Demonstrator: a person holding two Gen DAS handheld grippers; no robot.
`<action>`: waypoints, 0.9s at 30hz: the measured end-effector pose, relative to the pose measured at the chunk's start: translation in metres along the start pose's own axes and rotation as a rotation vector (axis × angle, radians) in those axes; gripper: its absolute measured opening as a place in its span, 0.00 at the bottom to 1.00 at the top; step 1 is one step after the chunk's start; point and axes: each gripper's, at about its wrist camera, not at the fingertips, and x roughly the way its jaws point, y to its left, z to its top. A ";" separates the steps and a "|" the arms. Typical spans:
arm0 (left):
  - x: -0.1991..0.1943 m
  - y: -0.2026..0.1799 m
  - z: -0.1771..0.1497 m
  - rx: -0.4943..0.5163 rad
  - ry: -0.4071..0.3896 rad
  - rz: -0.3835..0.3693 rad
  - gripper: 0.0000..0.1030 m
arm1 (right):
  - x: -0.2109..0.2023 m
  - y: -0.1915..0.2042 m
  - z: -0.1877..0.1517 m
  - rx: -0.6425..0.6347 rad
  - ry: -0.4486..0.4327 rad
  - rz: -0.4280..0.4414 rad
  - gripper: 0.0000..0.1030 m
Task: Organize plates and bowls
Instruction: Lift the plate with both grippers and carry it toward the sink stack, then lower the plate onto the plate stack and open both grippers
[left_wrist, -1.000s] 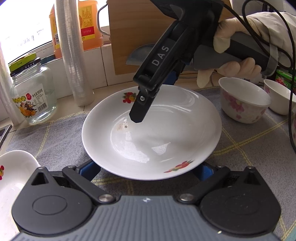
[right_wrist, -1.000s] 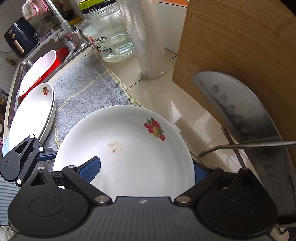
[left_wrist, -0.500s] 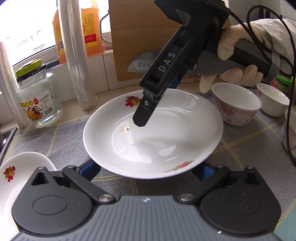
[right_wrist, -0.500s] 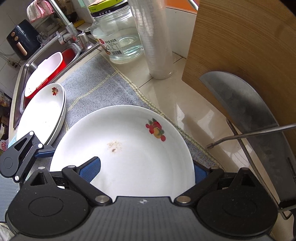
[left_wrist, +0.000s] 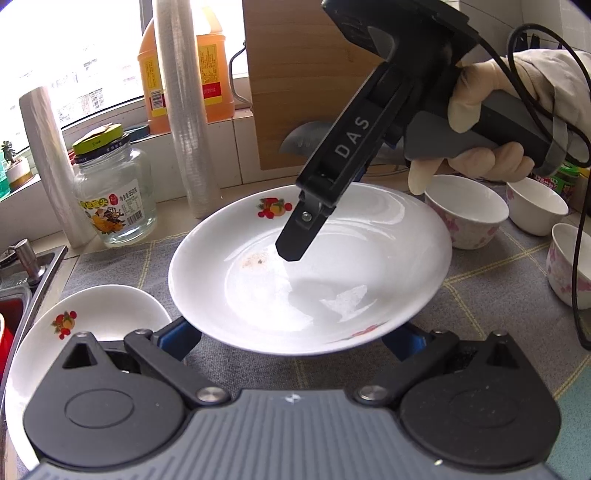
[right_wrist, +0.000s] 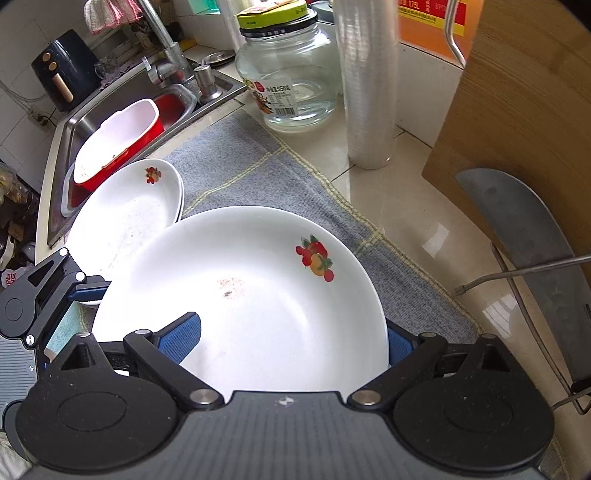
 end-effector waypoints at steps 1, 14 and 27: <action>-0.003 0.002 -0.001 -0.004 -0.002 0.003 0.99 | 0.000 0.005 0.001 -0.006 -0.001 0.001 0.98; -0.045 0.036 -0.018 -0.059 -0.017 0.083 0.99 | 0.003 0.064 0.024 -0.097 -0.012 0.028 0.98; -0.067 0.074 -0.040 -0.119 0.016 0.173 0.99 | 0.034 0.114 0.058 -0.195 0.009 0.090 0.98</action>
